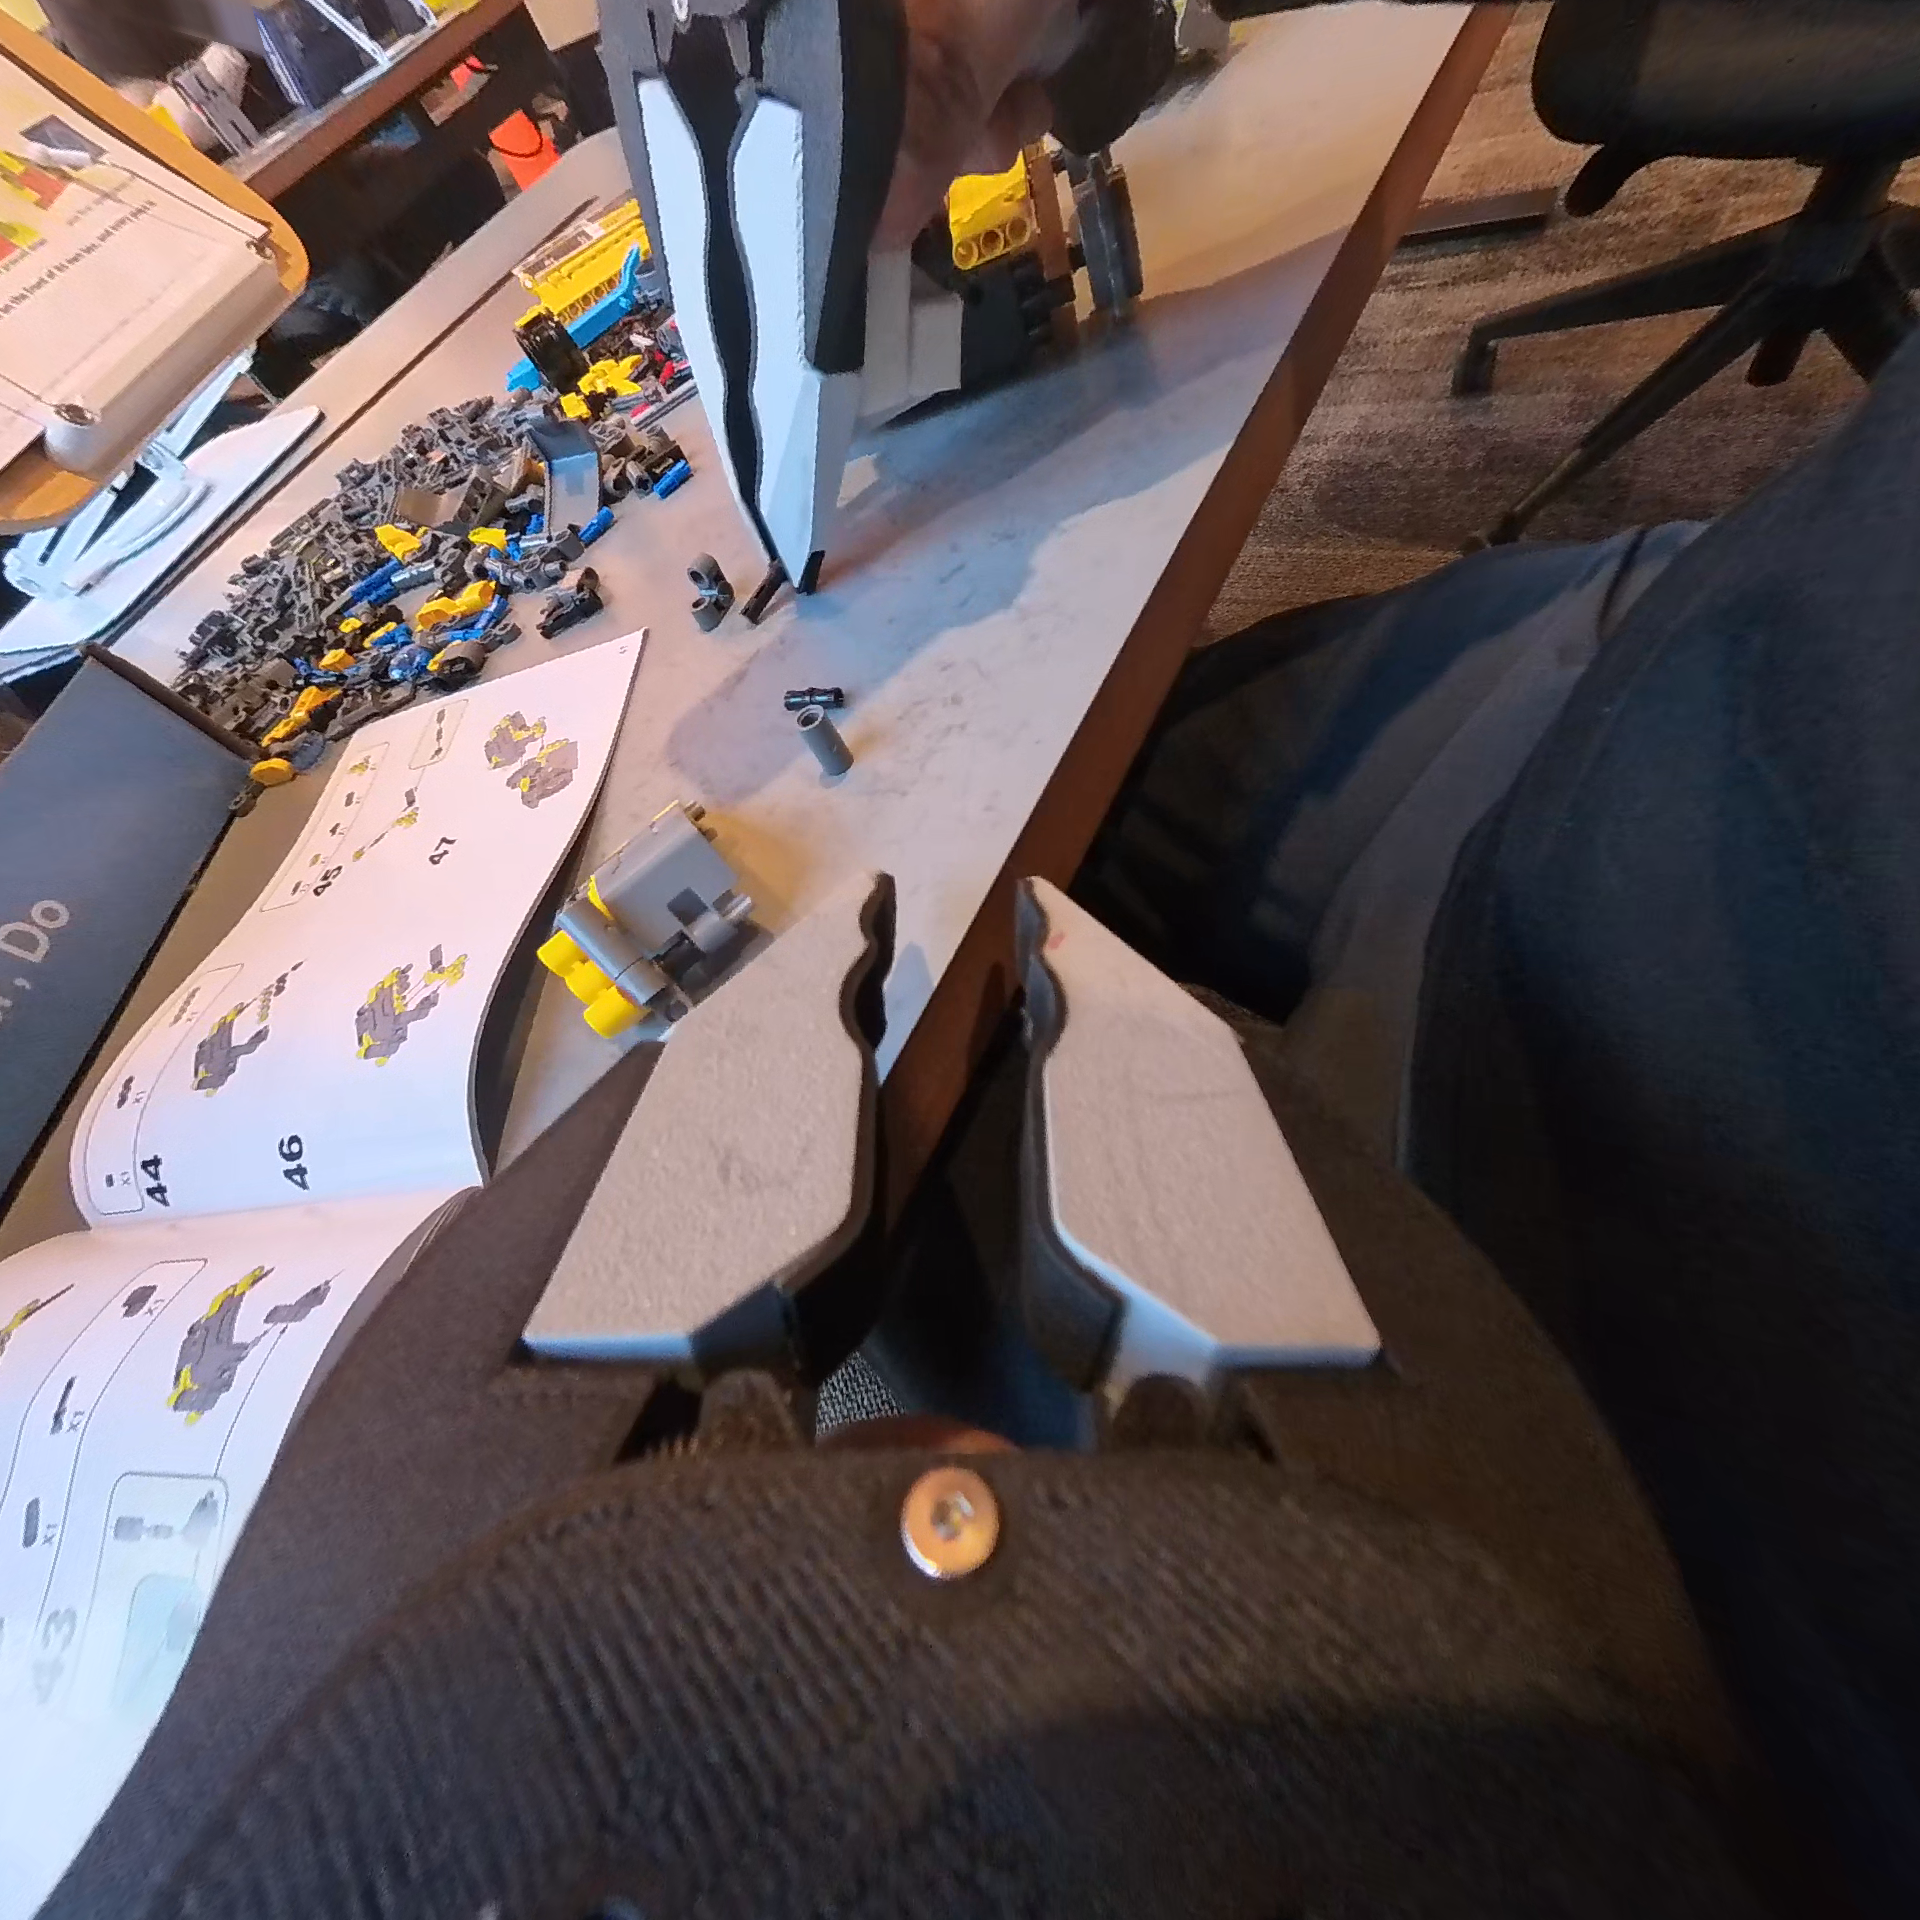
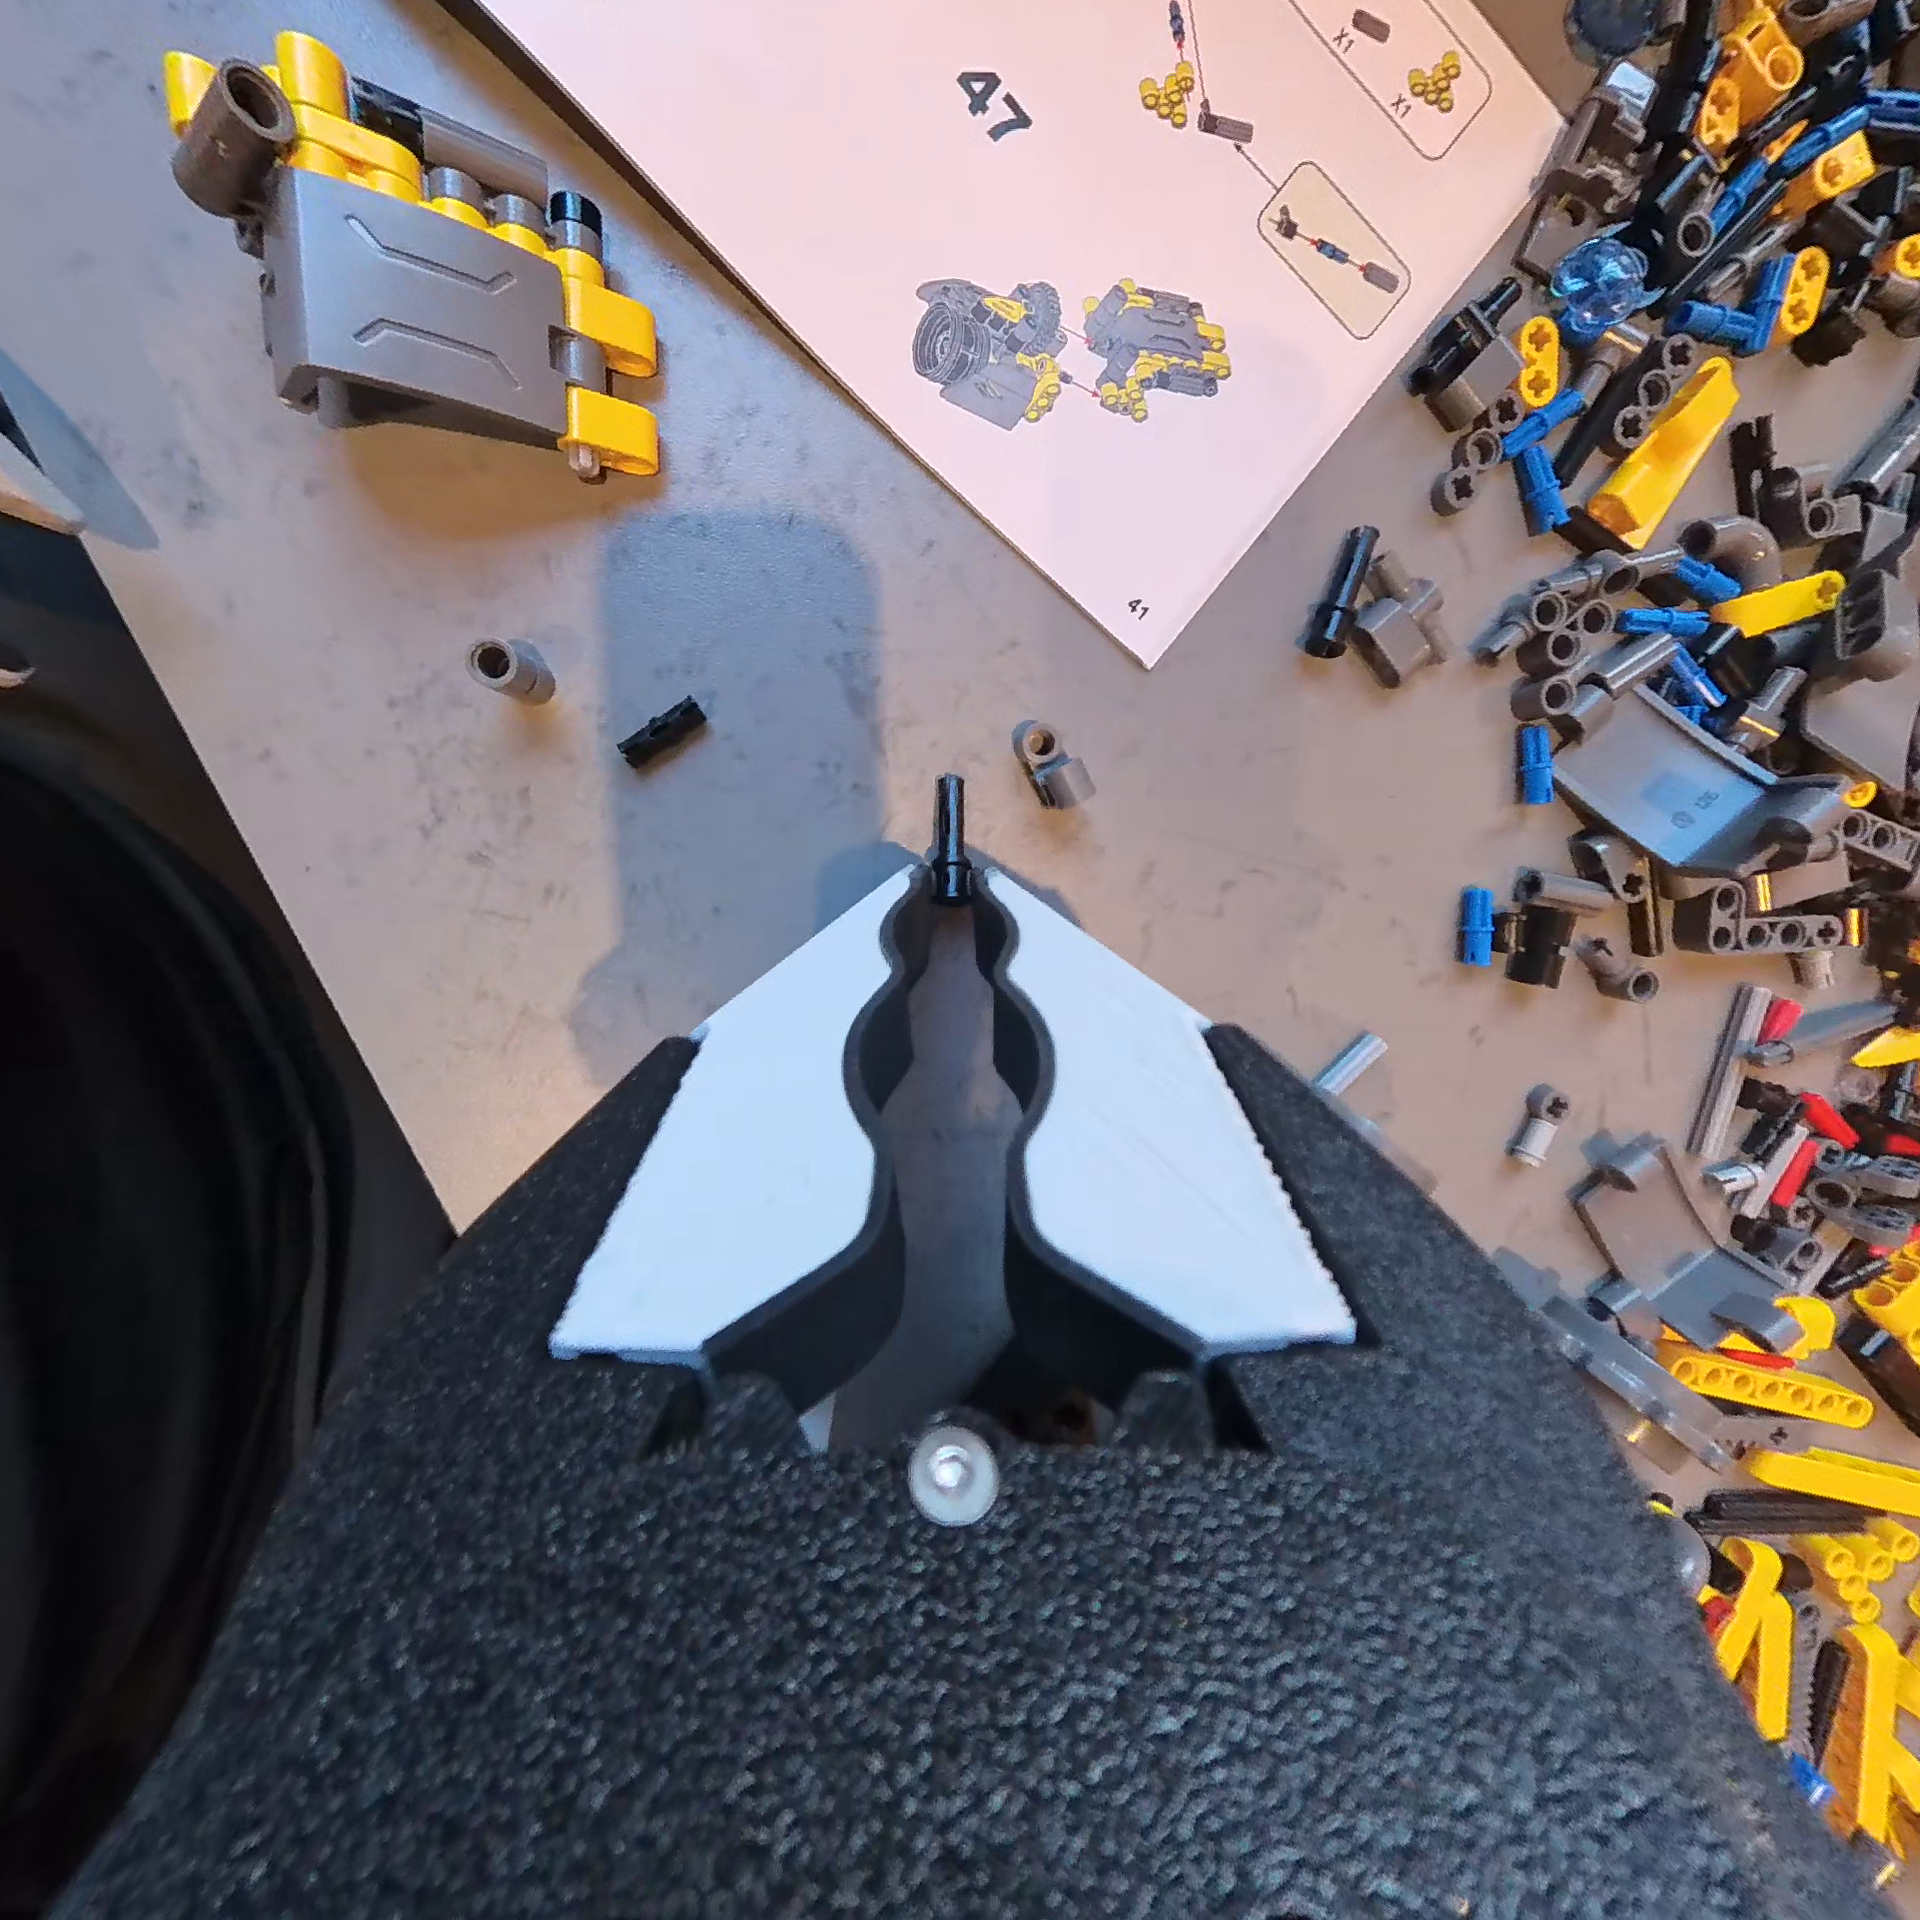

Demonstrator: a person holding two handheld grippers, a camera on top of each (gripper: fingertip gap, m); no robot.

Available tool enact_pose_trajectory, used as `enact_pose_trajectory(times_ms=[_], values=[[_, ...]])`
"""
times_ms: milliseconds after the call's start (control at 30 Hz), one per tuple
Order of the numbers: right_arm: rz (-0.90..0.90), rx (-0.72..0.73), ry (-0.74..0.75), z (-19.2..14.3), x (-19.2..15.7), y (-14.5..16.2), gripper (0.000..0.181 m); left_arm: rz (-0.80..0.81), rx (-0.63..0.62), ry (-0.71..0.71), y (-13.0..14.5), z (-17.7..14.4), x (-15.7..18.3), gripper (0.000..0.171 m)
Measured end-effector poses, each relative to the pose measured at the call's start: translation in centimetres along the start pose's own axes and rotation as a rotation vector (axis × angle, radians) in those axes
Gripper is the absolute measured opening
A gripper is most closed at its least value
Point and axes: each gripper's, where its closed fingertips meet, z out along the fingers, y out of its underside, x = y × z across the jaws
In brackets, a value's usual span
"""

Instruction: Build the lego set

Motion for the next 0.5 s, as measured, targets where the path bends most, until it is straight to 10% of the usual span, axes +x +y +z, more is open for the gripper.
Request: enact_pose_trajectory(times_ms=[500], values=[[-0.002,0.058,-0.059,-1.4,-2.1,0.1,0.017,-0.008,0.004,0.003,-0.1,-0.1,0.0,0.022]])
